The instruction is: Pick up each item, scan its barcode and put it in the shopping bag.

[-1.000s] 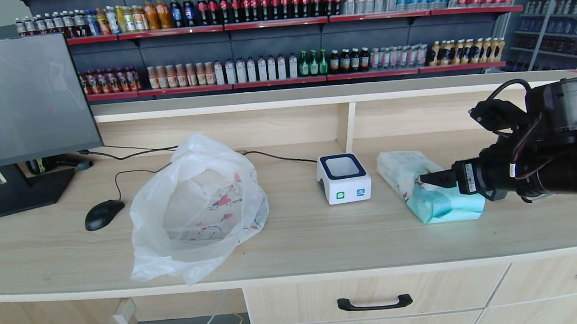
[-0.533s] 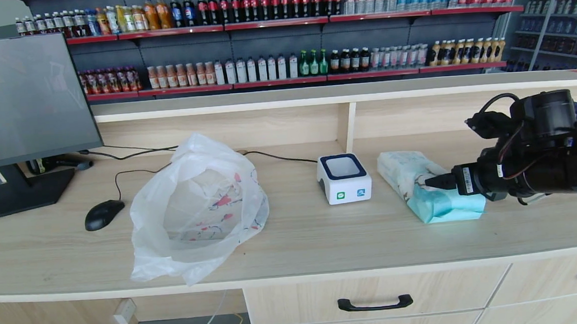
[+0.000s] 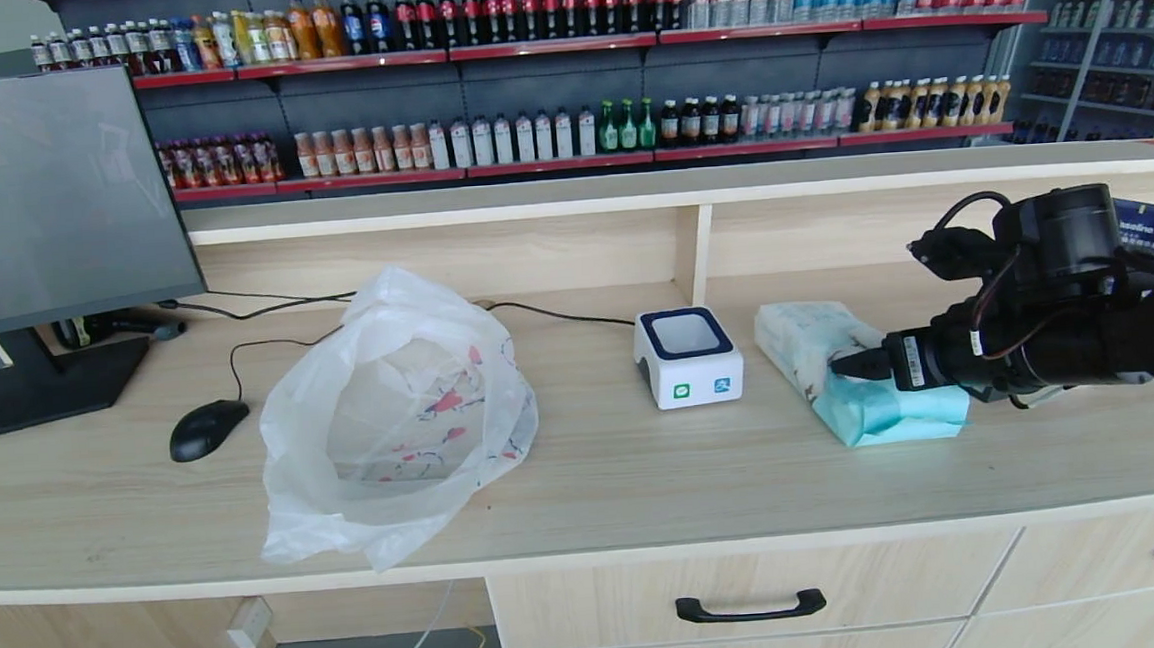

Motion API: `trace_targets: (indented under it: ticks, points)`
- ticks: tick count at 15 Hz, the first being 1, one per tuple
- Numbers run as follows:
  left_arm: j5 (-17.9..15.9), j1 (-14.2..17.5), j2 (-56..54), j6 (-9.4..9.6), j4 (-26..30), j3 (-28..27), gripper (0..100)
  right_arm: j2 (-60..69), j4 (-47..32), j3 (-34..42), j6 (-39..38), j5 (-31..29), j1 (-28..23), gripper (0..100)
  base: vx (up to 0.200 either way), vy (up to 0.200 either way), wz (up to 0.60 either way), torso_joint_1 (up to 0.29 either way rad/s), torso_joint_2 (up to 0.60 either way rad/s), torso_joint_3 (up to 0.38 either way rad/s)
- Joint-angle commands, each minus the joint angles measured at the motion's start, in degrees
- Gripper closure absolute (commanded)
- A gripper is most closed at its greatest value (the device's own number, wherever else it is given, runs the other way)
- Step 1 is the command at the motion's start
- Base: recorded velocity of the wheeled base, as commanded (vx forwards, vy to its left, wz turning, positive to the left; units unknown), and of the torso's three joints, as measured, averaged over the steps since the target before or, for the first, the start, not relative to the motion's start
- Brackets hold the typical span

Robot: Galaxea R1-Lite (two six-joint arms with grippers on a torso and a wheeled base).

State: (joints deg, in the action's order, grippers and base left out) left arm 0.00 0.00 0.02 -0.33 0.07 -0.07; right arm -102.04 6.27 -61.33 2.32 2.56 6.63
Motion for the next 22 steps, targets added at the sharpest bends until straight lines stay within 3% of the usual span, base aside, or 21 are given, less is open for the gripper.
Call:
trace_targets:
  ticks: [1, 22]
  points:
    - [0.00, 0.00, -0.02, -0.02, 0.01, 0.07, 100, 0.70, -0.20, -0.19, 0.06, 0.08, 0.14, 0, 0.000, 0.000, 0.00, 0.000, 0.00, 0.000]
    - [0.00, 0.00, -0.02, -0.02, 0.01, -0.01, 100, -10.55, -0.38, -7.22, 0.41, 2.54, 0.84, 0, 0.000, 0.000, 0.00, 0.000, 0.00, 0.000]
